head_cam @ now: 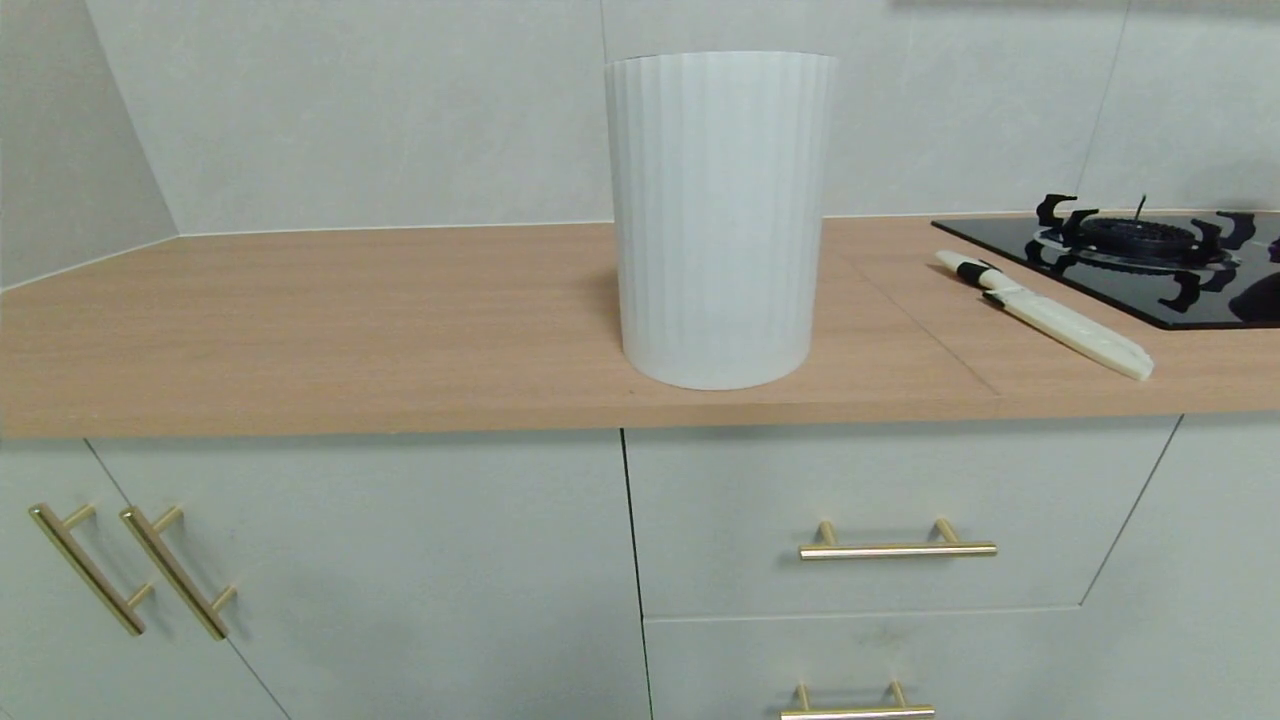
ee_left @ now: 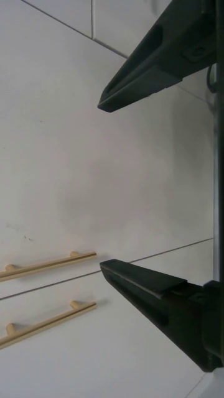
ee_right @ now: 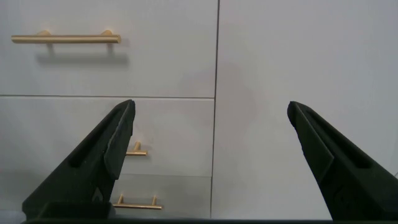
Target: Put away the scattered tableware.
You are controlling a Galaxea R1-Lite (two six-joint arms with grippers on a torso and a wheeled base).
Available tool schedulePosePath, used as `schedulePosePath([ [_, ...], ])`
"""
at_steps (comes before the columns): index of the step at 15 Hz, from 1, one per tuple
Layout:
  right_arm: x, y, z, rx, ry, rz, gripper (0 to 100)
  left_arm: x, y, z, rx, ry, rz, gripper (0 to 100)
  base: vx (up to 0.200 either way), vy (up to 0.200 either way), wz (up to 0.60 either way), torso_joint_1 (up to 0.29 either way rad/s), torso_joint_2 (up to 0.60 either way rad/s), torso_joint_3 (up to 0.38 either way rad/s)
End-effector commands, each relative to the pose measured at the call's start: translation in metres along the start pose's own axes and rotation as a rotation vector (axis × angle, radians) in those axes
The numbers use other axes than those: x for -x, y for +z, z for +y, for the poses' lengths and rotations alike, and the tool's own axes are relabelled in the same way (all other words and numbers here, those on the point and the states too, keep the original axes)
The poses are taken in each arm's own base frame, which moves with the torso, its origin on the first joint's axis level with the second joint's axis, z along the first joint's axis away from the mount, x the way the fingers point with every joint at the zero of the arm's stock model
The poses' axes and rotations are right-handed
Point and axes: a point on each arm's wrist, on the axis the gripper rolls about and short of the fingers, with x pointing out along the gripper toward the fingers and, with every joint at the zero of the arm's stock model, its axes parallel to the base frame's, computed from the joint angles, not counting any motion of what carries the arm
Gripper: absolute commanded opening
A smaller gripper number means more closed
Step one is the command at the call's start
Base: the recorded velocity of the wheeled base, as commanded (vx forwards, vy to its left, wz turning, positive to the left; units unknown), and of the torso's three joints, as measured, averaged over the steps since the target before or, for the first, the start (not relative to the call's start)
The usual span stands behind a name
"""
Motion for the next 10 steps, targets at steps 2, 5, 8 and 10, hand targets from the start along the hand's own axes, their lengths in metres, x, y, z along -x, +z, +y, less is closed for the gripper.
schedulePosePath([
  [2,-0.0001,0.0001,0.0000,0.001,0.000,0.001,100,0.0000,0.0000,0.0000,-0.001,0.001,0.000,100,0.000,0.000,0.00,0.000,0.00,0.000],
  [5,-0.0001,0.0001,0.0000,0.001,0.000,0.001,100,0.0000,0.0000,0.0000,-0.001,0.001,0.000,100,0.000,0.000,0.00,0.039,-0.18,-0.146],
  [8,-0.0001,0.0001,0.0000,0.001,0.000,0.001,100,0.0000,0.0000,0.0000,-0.001,0.001,0.000,100,0.000,0.000,0.00,0.103,-0.32,-0.292],
  [10,-0.0001,0.0001,0.0000,0.001,0.000,0.001,100,0.0000,0.0000,0.0000,-0.001,0.001,0.000,100,0.000,0.000,0.00,0.132,-0.53,-0.293],
])
